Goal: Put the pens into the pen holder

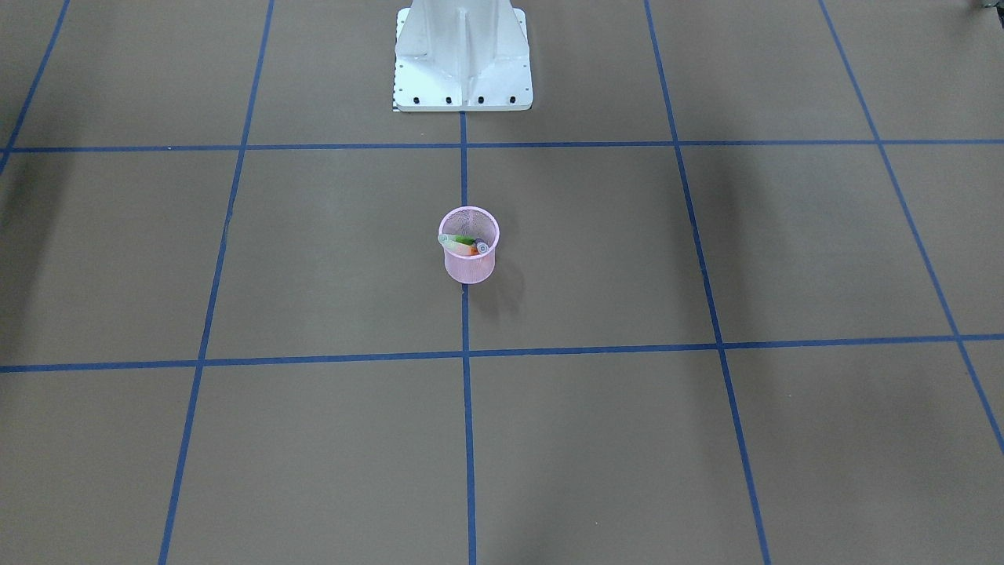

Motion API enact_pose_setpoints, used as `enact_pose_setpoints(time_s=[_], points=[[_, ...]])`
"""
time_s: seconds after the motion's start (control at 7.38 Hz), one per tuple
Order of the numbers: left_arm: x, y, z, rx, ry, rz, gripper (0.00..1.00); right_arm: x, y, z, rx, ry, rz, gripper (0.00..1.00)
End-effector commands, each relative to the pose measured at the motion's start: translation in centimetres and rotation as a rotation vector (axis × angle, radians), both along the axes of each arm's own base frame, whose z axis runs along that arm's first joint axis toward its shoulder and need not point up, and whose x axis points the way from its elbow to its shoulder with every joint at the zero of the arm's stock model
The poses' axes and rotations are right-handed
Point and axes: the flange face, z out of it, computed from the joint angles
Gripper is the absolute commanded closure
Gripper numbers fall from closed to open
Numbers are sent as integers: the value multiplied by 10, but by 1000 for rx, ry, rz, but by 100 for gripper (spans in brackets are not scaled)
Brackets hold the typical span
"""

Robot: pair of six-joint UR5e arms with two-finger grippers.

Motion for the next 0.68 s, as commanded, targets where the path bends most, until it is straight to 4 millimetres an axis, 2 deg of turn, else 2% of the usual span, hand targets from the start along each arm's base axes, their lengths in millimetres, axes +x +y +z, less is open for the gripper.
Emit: enact_pose_setpoints(time_s=[0.0, 0.14, 0.54], points=[[-5, 8, -4, 6, 29, -11, 0, 0, 0, -1, -5, -3, 5, 0], [-6, 8, -10, 16, 29, -13, 0, 0, 1, 0, -6, -3, 5, 1], [-6, 8, -12, 14, 30, -18, 0, 0, 0, -1, -5, -3, 7, 0]])
